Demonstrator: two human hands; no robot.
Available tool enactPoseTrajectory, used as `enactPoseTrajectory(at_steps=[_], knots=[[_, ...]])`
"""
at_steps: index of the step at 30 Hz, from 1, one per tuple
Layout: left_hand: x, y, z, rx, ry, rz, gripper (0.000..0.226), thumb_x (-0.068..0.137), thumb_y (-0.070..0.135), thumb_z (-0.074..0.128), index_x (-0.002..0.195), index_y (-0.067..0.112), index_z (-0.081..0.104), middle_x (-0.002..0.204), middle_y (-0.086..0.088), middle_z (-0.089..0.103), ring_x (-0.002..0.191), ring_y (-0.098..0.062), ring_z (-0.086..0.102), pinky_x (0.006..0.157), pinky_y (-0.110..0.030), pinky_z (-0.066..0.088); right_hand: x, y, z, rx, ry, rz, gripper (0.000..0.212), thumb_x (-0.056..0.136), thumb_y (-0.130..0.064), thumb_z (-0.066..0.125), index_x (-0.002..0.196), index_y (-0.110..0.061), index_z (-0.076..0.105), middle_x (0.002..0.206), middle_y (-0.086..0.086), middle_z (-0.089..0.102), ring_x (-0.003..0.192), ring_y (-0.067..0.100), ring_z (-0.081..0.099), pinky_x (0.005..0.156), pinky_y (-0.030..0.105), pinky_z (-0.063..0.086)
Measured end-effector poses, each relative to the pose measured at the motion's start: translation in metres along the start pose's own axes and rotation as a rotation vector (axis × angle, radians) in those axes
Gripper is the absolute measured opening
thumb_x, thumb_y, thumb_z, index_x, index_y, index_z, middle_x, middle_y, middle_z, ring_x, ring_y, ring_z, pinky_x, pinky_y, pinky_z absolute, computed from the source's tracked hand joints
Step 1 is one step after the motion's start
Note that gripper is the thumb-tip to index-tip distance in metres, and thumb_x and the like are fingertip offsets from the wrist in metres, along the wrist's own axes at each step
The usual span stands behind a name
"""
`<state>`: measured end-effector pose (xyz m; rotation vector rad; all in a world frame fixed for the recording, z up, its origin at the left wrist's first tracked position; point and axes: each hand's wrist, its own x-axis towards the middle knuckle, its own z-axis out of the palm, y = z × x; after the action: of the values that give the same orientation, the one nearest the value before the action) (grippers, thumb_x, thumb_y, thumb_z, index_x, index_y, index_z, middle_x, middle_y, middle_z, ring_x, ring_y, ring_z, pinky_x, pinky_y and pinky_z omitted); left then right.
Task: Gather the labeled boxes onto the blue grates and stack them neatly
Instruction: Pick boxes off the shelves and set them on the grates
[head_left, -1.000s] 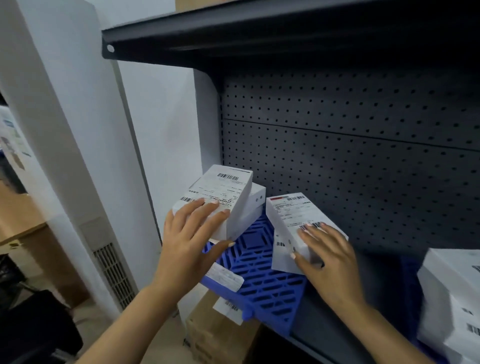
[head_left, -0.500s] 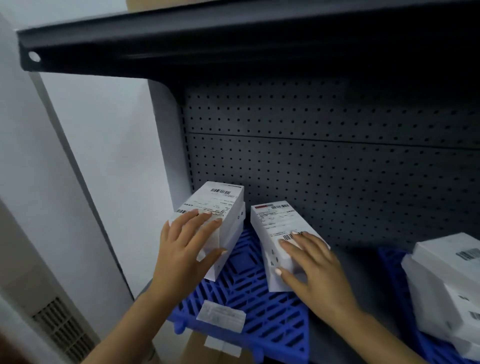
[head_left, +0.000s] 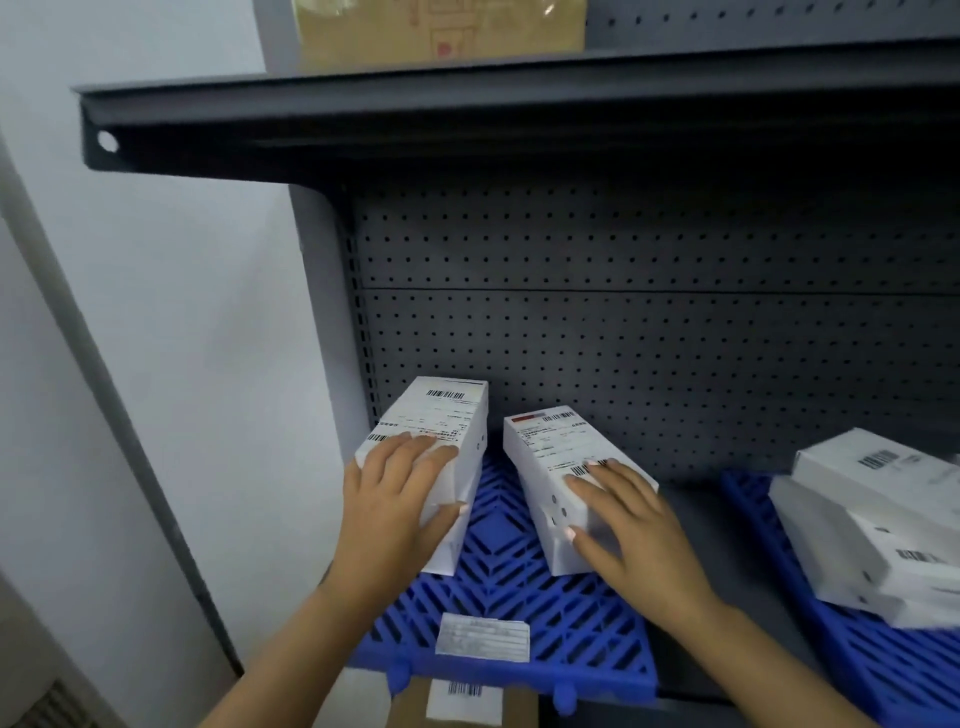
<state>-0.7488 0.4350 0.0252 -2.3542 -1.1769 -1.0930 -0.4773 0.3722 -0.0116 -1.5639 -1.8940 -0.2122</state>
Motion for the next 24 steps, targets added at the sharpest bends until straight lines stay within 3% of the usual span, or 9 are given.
enactPoseTrajectory(at_steps=[3,7,9,12,16,24], knots=[[0.002,-0.002,-0.007,0.014,-0.032,0.012,0.049,0.082,0.052,0.053,0.124,0.028,0.048,0.128,0.004,0.053,0.121,-0.023,0.046,0.094,-0.052,0.041,0.002,-0.003,-0.006,-0.045,-0.080,0.020,0.059,0.089,-0.064,0.030,0.140,-0.035,0.040,0.148,-0.007,0.036,0.139,0.013,0.026,0.104,0.050,0.038],[0.003,0.002,-0.017,0.155,-0.041,0.000,0.058,0.079,0.062,0.054,0.126,0.029,0.052,0.131,0.000,0.056,0.125,-0.029,0.047,0.105,-0.065,0.016,0.002,-0.011,-0.023,-0.130,-0.144,0.057,0.064,0.087,-0.068,0.020,0.146,-0.042,0.023,0.158,-0.011,0.008,0.144,0.014,0.007,0.114,0.045,0.025],[0.005,0.010,-0.023,0.140,-0.025,0.021,0.064,0.078,0.067,0.045,0.128,0.027,0.054,0.132,-0.004,0.056,0.125,-0.031,0.047,0.105,-0.066,0.018,-0.003,-0.018,-0.034,-0.155,-0.096,0.085,0.063,0.089,-0.067,0.019,0.147,-0.042,0.018,0.159,-0.012,-0.001,0.145,0.015,0.004,0.114,0.040,0.019],[0.008,0.030,-0.033,0.085,0.006,0.072,0.064,0.078,0.065,0.048,0.127,0.025,0.057,0.129,-0.007,0.058,0.123,-0.032,0.048,0.104,-0.061,0.028,-0.014,-0.032,-0.054,-0.158,-0.032,0.091,0.063,0.091,-0.065,0.022,0.147,-0.037,0.024,0.159,-0.007,0.006,0.144,0.018,0.010,0.113,0.036,0.017],[0.011,0.070,-0.040,0.018,0.025,0.122,0.059,0.080,0.063,0.050,0.123,0.023,0.060,0.126,-0.006,0.059,0.119,-0.030,0.050,0.105,-0.057,0.029,-0.036,-0.040,-0.086,-0.219,0.011,0.031,0.059,0.095,-0.061,0.028,0.146,-0.031,0.031,0.158,-0.004,0.017,0.143,0.019,0.021,0.110,0.040,0.030],[0.021,0.178,-0.044,-0.205,0.029,0.286,0.052,0.087,0.053,0.050,0.127,0.021,0.059,0.129,-0.005,0.057,0.119,-0.027,0.050,0.100,-0.048,0.039,-0.109,-0.023,-0.178,-0.350,0.073,0.079,0.059,0.095,-0.060,0.029,0.145,-0.029,0.035,0.156,-0.002,0.024,0.143,0.017,0.020,0.112,0.039,0.029]])
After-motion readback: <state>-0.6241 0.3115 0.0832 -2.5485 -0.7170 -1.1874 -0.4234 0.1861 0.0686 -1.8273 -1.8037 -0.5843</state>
